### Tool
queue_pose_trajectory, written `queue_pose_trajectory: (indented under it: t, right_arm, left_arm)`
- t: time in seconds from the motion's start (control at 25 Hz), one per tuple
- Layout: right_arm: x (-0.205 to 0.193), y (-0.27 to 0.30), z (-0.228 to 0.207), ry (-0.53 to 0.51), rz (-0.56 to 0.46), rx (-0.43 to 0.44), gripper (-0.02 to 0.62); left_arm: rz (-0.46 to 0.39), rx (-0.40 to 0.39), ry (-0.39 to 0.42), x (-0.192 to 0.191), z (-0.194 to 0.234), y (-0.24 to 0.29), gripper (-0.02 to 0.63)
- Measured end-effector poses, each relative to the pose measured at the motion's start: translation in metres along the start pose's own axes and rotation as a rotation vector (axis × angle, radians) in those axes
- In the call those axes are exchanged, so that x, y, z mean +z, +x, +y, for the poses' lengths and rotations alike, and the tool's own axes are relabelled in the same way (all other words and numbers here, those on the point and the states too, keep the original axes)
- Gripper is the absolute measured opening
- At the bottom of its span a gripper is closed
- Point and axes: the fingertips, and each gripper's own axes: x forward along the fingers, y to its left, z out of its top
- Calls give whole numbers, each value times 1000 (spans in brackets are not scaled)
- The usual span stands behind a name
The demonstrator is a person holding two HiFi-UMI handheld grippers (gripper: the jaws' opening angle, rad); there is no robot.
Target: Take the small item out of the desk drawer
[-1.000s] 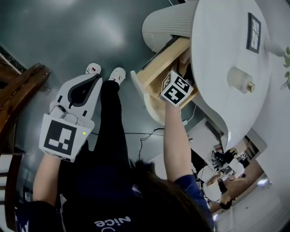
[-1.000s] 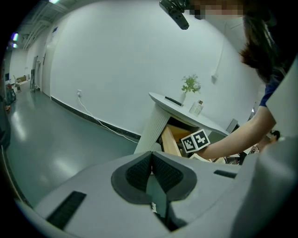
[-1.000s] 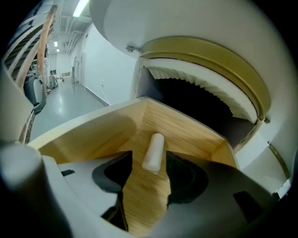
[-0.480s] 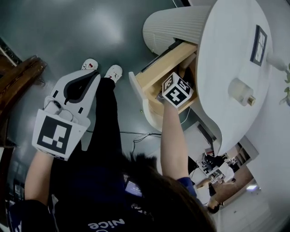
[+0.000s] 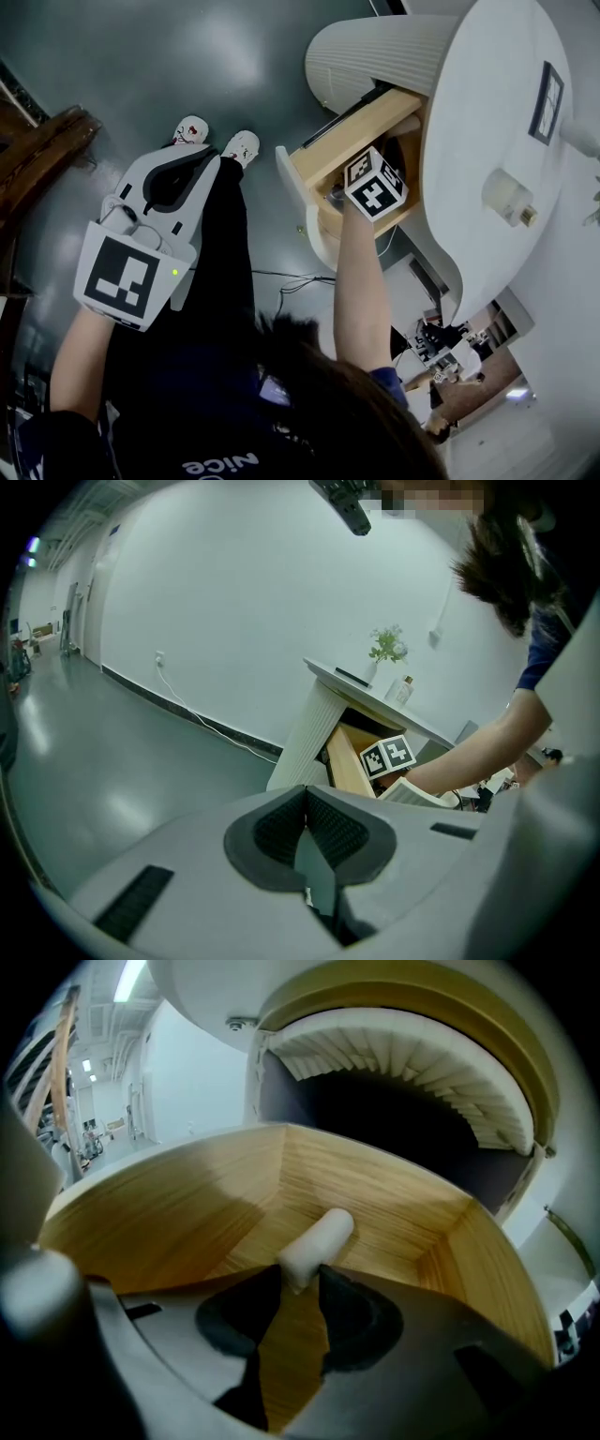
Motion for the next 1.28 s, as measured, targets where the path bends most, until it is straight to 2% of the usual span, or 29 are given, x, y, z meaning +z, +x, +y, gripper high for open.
queue_pose_trajectory:
  t: [0.12,0.44,0.68,0.96,1.28]
  right_arm:
    - [-1,-1,-1,26,5,-3,125]
    - [1,-10,-2,10,31,9,100]
    - [3,-20,7,-77,44,59,98]
    - [1,-36,11,-104,79,124,98]
    - [-10,-64,22,-181,141,213,98]
  left_arm:
    - [8,9,-11,-4,2,-3,5]
    - [-1,-3,3,3,-4,0,5]
    - [-6,-34,12,9,-17,4,5]
    - [-11,-54,29,23,-25,9,5]
    - [-44,-90,70,52,-34,13,5]
